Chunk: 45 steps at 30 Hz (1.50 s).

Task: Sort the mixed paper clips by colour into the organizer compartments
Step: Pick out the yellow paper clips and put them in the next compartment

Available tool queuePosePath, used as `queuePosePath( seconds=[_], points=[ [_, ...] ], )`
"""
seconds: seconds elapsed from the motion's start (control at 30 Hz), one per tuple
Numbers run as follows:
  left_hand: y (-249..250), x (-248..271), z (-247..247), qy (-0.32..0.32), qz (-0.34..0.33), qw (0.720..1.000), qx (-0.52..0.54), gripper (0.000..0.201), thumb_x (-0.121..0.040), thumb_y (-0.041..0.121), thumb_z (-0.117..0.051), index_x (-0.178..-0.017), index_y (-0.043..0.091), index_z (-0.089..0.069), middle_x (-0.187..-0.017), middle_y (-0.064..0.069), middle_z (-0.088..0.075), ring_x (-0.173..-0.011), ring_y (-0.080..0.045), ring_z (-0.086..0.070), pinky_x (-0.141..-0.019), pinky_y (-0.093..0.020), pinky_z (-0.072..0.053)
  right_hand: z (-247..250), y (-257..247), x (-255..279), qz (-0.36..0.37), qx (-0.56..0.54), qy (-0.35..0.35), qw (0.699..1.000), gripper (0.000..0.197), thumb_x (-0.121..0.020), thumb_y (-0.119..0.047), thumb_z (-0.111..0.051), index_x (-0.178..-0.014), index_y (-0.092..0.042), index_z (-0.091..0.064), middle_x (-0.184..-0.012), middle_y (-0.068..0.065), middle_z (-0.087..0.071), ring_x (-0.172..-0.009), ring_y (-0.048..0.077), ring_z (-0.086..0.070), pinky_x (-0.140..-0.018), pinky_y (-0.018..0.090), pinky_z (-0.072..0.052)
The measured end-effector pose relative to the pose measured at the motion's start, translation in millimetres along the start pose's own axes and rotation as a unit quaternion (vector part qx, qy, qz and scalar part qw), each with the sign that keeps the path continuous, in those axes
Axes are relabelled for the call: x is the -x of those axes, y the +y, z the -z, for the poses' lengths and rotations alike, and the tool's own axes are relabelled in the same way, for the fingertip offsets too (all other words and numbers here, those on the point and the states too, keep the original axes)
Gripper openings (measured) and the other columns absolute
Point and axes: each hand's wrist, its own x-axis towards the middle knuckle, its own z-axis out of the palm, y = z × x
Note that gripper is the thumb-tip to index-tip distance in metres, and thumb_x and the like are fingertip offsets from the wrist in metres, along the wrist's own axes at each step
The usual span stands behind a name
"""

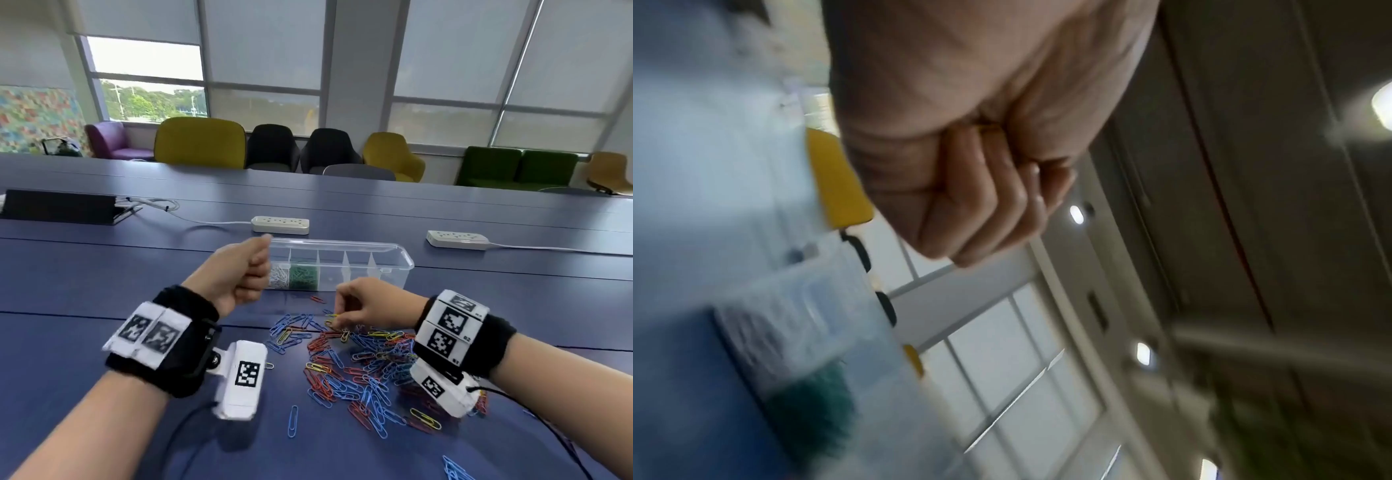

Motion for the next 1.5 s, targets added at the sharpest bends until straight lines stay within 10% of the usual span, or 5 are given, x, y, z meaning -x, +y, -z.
queuePosePath(
  seconds=[0.3, 0.6, 0.8, 1.0, 1.5],
  points=[
    [-25, -16, -23, -0.135, 0.046, 0.729, -0.670, 0.027, -0.097, 0.026, -0.046, -0.098, 0.011, -0.069, -0.080, -0.005, -0.062, -0.068, -0.012, -0.047, -0.065, -0.022, -0.037, 20, 19, 57, -0.015, -0.132, 0.030, 0.991, 0.017, -0.096, -0.013, -0.050, -0.082, -0.013, -0.040, -0.072, 0.002, -0.061, -0.060, 0.014, -0.057, -0.057, 0.026, -0.048],
    [-41, -22, -36, -0.115, 0.096, 0.609, -0.779, 0.048, -0.094, 0.027, -0.051, -0.054, 0.011, -0.030, -0.056, -0.001, -0.031, -0.050, -0.012, -0.028, -0.058, -0.027, -0.029, 17, 24, 80, -0.060, -0.164, -0.001, 0.985, 0.018, -0.101, -0.012, -0.030, -0.107, -0.015, -0.047, -0.067, -0.002, -0.043, -0.045, 0.001, -0.038, -0.044, 0.014, -0.033],
    [-31, -21, -27, -0.116, 0.099, 0.670, -0.726, 0.046, -0.095, 0.030, -0.050, -0.053, 0.016, -0.039, -0.053, 0.002, -0.038, -0.047, -0.011, -0.033, -0.049, -0.023, -0.030, 16, 12, 62, -0.035, 0.002, -0.024, 0.999, 0.026, -0.098, -0.015, -0.032, -0.081, -0.020, -0.050, -0.081, -0.005, -0.051, -0.069, 0.010, -0.044, -0.064, 0.023, -0.037],
    [-7, -8, -15, -0.095, 0.167, 0.969, -0.153, 0.031, -0.088, 0.014, -0.034, -0.057, 0.018, -0.034, -0.044, 0.006, -0.020, -0.031, -0.005, -0.014, -0.037, -0.009, -0.010, 6, -9, 29, 0.003, 0.123, -0.079, 0.989, 0.027, -0.092, -0.029, -0.058, -0.113, -0.011, -0.062, -0.070, -0.014, -0.042, -0.063, 0.007, -0.043, -0.055, 0.020, -0.031],
    [-21, -2, 3, -0.084, 0.191, 0.966, 0.154, 0.020, -0.078, 0.012, -0.035, -0.058, 0.014, -0.039, -0.046, 0.003, -0.031, -0.025, -0.006, -0.024, -0.033, -0.009, -0.011, -1, 2, 7, -0.055, 0.068, -0.121, 0.989, 0.039, -0.101, -0.032, -0.036, -0.111, 0.002, -0.052, -0.094, 0.006, -0.047, -0.085, 0.016, -0.044, -0.076, 0.025, -0.034]
  ],
)
